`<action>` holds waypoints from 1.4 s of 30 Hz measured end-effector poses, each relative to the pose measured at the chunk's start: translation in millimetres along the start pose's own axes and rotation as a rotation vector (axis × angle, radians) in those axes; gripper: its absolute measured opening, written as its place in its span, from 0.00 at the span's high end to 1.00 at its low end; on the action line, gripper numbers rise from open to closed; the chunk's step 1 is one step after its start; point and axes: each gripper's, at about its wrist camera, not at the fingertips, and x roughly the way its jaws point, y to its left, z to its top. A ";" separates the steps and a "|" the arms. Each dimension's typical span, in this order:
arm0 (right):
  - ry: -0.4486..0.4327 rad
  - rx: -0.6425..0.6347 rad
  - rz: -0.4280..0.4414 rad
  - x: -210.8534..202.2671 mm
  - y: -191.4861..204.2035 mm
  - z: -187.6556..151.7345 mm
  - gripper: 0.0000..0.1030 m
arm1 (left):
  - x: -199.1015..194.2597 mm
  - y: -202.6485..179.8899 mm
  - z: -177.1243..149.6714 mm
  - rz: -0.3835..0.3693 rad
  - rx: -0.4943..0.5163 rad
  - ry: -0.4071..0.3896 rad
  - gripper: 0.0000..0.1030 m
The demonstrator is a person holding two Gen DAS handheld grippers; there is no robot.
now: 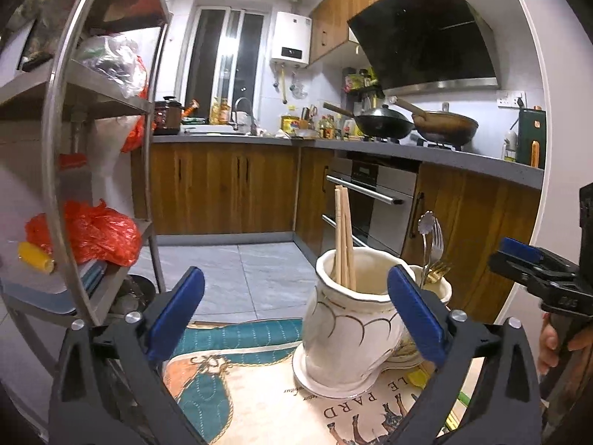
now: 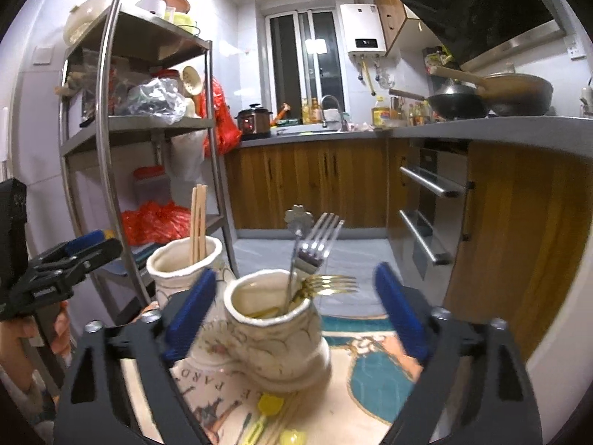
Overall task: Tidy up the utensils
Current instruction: 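Open both tools and move them back down toward the remaining utensils, then grasp the green-handled yellow spoon with the right tool while the left tool grasps a chopstick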
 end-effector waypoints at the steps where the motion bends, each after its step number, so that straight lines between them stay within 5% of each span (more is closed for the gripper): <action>1: 0.003 0.002 -0.009 -4.1 -1.8 0.0 0.08 | -3.0 1.0 -0.6 0.002 -0.005 0.005 0.06; 16: 0.185 0.022 -0.123 -41.6 -24.1 -33.5 0.05 | -31.3 -15.2 -25.7 -0.008 0.049 0.151 0.05; 36: 0.524 -0.035 -0.138 -4.4 -4.5 -101.8 0.05 | -28.9 -31.2 -86.5 -0.031 0.090 0.360 0.05; 41: 0.560 -0.048 -0.114 1.2 3.2 -105.7 0.10 | -26.1 -34.7 -93.0 -0.036 0.100 0.383 0.05; 42: 0.566 -0.052 -0.107 1.9 5.3 -106.6 0.19 | -25.7 -34.9 -93.5 -0.038 0.099 0.385 0.05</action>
